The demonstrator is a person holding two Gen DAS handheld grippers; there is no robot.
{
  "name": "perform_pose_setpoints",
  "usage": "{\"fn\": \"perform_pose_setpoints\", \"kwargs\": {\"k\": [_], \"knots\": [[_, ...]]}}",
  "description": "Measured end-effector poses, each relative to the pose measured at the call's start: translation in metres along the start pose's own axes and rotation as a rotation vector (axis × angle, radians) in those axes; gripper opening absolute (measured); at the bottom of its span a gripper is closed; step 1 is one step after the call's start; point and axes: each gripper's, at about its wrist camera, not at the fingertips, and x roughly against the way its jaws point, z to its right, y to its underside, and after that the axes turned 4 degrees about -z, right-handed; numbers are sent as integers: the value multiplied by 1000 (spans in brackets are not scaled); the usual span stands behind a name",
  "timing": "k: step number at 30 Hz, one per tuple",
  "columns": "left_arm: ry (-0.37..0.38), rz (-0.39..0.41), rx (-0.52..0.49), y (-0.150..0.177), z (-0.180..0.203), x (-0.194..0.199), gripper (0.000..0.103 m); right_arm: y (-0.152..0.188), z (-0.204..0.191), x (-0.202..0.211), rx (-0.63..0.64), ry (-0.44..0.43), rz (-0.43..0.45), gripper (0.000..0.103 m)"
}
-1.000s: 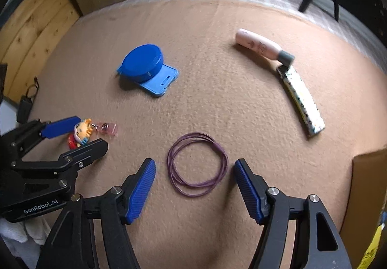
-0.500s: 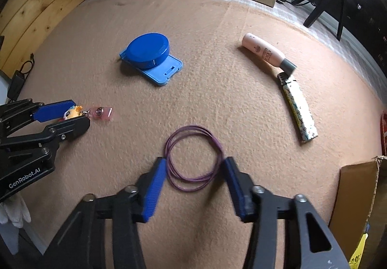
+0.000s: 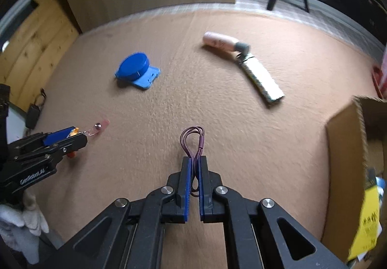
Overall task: Organize objects
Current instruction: 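Carry the keychain and purple cord into the box and open both grippers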
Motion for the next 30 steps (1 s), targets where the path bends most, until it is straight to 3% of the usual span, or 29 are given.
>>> {"fn": "perform_pose_setpoints", "kwargs": {"k": [7, 17, 30], "knots": [[45, 56, -40, -9, 31, 31, 36, 6, 29, 54, -46, -2, 106, 5], [144, 104, -164, -35, 120, 46, 36, 43, 103, 125, -183, 78, 219, 5], [246, 88, -328, -50, 260, 20, 36, 92, 190, 151, -351, 153, 224, 5]]}}
